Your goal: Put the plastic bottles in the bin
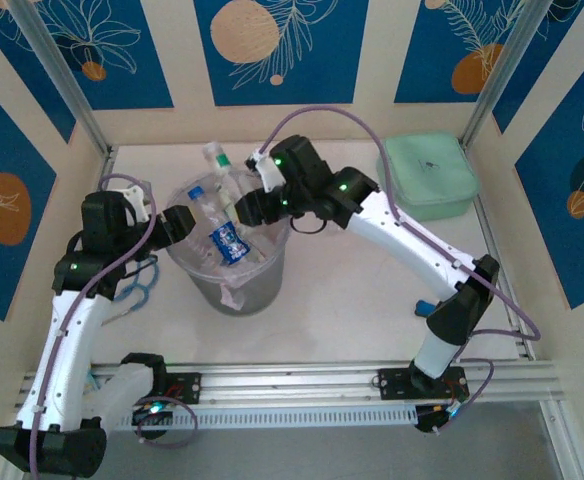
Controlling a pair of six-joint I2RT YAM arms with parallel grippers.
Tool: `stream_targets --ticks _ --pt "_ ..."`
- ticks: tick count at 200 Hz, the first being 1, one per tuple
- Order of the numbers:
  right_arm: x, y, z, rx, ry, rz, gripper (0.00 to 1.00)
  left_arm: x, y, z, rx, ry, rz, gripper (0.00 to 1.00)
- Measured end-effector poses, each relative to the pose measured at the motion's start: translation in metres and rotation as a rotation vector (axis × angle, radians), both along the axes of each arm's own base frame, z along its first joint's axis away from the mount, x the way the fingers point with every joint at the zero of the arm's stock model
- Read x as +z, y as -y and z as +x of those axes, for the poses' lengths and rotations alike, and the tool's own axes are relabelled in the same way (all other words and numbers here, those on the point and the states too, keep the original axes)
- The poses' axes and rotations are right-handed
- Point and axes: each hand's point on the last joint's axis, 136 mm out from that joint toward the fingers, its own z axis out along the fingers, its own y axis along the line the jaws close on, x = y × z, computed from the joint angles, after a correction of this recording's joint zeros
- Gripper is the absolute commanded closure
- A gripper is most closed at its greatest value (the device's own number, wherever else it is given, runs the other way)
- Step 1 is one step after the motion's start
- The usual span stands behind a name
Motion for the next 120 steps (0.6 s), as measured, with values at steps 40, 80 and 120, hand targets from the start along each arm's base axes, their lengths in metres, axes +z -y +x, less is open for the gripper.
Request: stream_targets --ticks 40,80,120 --pt "-0.023 0.001 -0.011 0.0 -0.029 -0.049 0.49 0.001 0.0 0.0 0.0 0.003 0.0 0.26" --pt "-0.013 0.006 -0.027 0.031 -0.008 -0.066 0.09 0.001 0.0 0.0 0.0 0.004 0.0 0.26" --pt "0.009 0.019 -0.028 0.032 0.069 -0.09 0.15 0.001 0.0 -0.001 -0.001 0.004 0.0 0.27"
